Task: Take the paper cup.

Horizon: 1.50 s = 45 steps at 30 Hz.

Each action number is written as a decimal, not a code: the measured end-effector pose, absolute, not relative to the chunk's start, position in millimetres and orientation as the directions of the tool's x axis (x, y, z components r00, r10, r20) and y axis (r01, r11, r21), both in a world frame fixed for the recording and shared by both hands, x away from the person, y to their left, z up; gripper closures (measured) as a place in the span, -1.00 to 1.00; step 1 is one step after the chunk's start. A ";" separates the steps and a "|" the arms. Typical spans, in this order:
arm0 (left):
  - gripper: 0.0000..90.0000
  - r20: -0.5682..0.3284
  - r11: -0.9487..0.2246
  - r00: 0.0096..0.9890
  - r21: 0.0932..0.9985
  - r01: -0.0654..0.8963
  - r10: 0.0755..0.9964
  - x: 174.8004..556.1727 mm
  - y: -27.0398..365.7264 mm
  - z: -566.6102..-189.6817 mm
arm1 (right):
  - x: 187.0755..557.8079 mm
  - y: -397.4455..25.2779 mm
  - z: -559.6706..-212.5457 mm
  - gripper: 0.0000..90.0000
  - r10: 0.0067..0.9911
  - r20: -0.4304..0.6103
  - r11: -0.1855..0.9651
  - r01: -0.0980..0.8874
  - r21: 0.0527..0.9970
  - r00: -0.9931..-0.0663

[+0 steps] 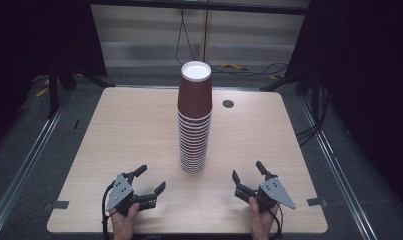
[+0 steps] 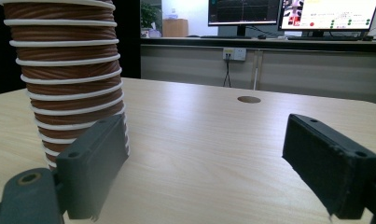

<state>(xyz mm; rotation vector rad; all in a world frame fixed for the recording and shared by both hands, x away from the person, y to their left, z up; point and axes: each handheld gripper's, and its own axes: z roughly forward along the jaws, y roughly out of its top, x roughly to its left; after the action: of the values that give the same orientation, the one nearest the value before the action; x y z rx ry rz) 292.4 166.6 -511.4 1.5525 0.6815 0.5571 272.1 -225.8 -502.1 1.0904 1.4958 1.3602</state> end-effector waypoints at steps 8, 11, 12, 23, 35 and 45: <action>-0.65 -0.050 -0.034 0.708 0.994 0.103 0.705 293.1 167.0 -511.3 | 273.0 -228.0 -501.4 -0.71 0.955 0.005 0.025 0.097 0.995 -0.298; -0.65 -0.055 -0.034 0.705 0.993 0.111 0.707 293.8 167.1 -511.1 | 271.2 -227.5 -501.7 -0.71 0.953 -0.008 0.035 0.083 0.996 -0.304; -0.65 -0.056 -0.035 0.702 0.993 0.115 0.710 294.0 167.0 -511.0 | 271.4 -227.6 -501.8 -0.71 0.951 -0.006 0.033 0.082 0.996 -0.308; -0.65 -0.053 -0.029 0.707 0.994 0.104 0.705 293.2 167.1 -511.3 | 274.8 -223.9 -497.5 -0.60 0.936 0.016 0.040 0.150 0.988 -0.352; -0.65 -0.054 -0.027 0.707 0.994 0.103 0.705 293.1 167.3 -511.4 | 278.8 -215.0 -482.5 -0.59 0.888 0.041 0.050 0.183 0.982 -0.459; -0.65 -0.051 -0.029 0.711 0.995 0.100 0.702 293.1 167.6 -511.4 | 284.1 -208.9 -460.6 -0.62 0.869 0.043 0.050 0.175 0.983 -0.493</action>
<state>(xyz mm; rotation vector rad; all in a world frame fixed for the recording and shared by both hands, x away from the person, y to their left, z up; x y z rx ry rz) 293.1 167.6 -511.4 1.5493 0.6784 0.5459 284.1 -208.9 -460.6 1.0522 1.7332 1.4866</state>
